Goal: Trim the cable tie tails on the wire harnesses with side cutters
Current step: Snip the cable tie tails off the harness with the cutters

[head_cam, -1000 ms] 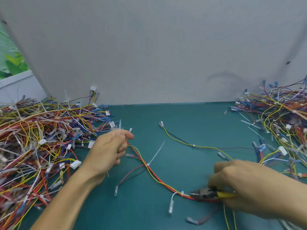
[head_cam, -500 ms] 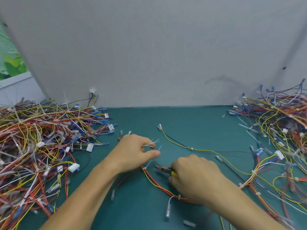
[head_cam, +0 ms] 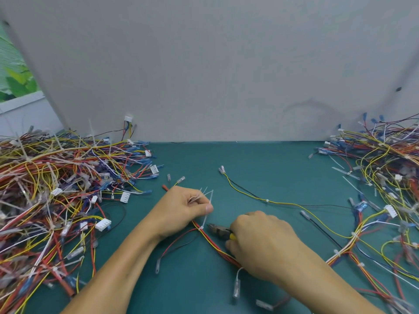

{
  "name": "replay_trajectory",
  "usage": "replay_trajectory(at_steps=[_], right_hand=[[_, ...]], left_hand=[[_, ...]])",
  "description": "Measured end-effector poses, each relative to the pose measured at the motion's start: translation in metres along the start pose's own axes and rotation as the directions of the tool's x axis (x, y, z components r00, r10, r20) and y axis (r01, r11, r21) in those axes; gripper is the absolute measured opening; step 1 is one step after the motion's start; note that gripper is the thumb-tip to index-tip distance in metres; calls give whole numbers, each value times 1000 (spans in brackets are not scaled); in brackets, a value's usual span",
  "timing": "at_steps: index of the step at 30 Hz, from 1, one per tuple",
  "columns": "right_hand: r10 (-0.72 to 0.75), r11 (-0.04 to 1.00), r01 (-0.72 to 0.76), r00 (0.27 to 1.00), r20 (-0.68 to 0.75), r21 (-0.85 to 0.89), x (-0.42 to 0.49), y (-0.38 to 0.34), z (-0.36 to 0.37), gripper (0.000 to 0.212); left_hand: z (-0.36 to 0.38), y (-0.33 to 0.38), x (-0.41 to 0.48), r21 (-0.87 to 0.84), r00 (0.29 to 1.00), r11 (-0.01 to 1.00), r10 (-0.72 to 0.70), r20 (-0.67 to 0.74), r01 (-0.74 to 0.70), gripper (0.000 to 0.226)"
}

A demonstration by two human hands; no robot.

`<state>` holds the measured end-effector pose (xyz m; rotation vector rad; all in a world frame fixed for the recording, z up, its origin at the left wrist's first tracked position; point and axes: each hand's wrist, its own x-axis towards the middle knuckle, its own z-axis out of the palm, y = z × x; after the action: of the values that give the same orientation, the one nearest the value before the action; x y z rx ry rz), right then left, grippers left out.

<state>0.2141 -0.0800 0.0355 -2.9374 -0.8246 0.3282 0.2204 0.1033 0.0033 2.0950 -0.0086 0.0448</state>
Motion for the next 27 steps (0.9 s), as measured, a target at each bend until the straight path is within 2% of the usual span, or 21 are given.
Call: replay_trajectory(at_steps=[9, 16, 19, 24, 27], right_hand=[[1, 1000, -1, 999, 40, 12, 0, -5, -2, 33], [-12, 1000, 13, 1000, 16, -11, 5, -8, 0, 35], [-33, 999, 32, 999, -13, -37, 6, -7, 3, 33], [-68, 997, 66, 997, -39, -44, 7, -6, 7, 15], [-71, 996, 70, 997, -31, -48, 8, -6, 9, 17]], left_hand=[[0, -1, 0, -21, 1000, 1000, -11, -11, 11, 18], [0, 0, 0, -32, 1000, 999, -7, -15, 7, 18], [0, -1, 0, -35, 1000, 999, -4, -19, 3, 19], [0, -4, 1, -47, 1000, 999, -1, -23, 0, 19], [1, -5, 1, -45, 1000, 999, 1, -21, -2, 18]])
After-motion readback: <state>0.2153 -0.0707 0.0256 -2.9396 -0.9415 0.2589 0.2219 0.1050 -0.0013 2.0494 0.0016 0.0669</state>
